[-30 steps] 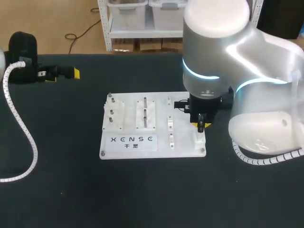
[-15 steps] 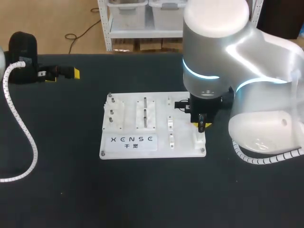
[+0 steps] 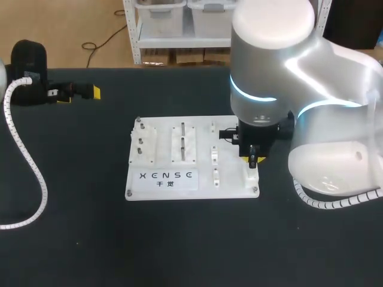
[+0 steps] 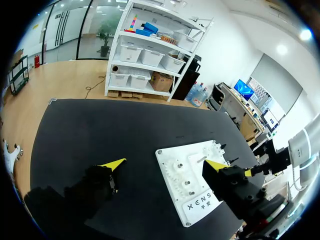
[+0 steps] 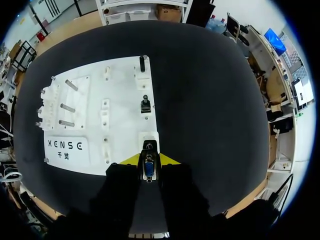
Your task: Insert the USB connector, Ethernet cable, and multi-pin plug into their matching sockets one by one.
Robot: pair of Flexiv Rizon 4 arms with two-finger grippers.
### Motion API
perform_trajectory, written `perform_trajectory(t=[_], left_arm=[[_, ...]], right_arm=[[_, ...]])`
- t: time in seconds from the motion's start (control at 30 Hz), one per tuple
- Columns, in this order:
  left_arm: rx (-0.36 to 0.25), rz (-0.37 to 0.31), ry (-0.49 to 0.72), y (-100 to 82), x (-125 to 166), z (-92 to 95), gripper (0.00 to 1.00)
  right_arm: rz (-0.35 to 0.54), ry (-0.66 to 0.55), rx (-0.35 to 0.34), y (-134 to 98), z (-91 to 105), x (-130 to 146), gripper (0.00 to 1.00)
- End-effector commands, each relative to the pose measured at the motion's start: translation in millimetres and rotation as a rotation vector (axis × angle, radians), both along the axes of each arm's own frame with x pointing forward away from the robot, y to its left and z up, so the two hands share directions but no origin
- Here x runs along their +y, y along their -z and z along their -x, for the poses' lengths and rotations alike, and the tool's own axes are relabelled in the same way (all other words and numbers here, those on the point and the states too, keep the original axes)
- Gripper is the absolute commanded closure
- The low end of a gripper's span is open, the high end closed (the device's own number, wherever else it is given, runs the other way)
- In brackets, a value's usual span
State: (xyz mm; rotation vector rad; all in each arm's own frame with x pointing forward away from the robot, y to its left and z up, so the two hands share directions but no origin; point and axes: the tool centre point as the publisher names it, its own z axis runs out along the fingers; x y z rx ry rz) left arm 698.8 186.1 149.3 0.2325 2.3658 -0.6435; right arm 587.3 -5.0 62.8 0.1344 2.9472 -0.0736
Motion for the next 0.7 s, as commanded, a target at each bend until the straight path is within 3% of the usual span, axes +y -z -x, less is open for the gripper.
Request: perform_trajectory(t=[0.03,0.7], left_arm=[[0.006,-0.007,-0.003,-1.2,-1,-0.6,0.0],[0.006,-0.007,-0.003,-1.2,-1,-0.6,0.0]], right_arm=[[0.002,0.001,-0.004,7,3.1,-1,1.0],[0.03,0.008,0.081,62,0.6,-1,1.0]])
